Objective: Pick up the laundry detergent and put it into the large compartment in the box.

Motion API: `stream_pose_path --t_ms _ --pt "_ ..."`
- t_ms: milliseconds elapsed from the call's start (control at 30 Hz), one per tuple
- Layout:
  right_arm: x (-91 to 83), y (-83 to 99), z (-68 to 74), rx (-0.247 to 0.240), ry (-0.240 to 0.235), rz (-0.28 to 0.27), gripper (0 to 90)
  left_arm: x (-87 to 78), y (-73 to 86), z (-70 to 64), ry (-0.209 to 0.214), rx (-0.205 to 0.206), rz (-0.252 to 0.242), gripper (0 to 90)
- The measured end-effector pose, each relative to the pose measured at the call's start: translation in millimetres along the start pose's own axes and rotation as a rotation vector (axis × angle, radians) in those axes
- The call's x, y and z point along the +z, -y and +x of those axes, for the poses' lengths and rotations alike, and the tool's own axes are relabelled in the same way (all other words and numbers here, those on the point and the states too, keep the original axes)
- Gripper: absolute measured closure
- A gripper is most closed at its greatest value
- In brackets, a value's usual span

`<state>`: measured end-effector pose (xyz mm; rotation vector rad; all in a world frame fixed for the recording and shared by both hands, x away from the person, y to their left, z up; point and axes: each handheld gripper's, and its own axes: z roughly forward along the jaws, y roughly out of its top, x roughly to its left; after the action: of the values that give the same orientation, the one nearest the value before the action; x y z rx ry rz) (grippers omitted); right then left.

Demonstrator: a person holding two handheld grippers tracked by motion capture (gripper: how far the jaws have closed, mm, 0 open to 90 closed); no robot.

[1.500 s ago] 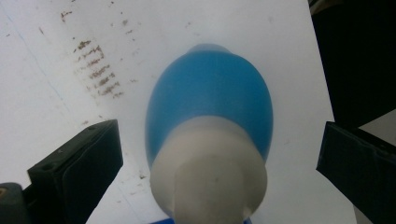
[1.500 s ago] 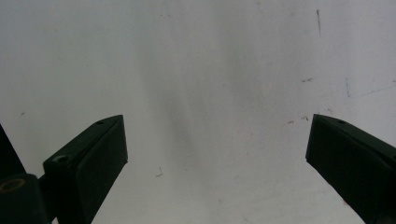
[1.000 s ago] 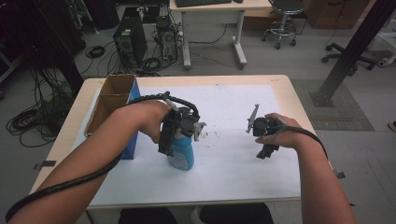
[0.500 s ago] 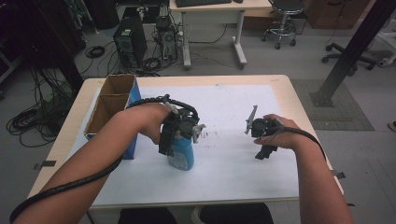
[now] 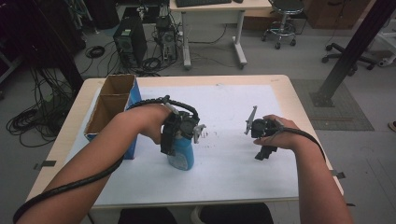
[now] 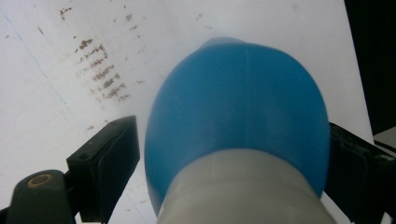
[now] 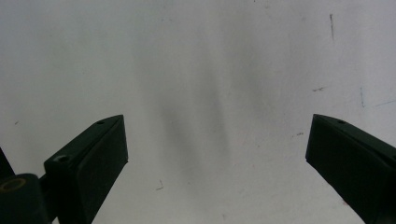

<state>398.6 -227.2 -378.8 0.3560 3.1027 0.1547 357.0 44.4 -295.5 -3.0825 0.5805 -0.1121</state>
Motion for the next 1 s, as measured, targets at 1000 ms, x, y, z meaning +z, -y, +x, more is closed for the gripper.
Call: stream_pose_path --t_ms 1000 --pt "4.3 -2.0 -0.5 0.001 -0.007 0.003 5.6 -5.8 -2.4 -2.1 -0.015 0.060 -0.002 33.9"
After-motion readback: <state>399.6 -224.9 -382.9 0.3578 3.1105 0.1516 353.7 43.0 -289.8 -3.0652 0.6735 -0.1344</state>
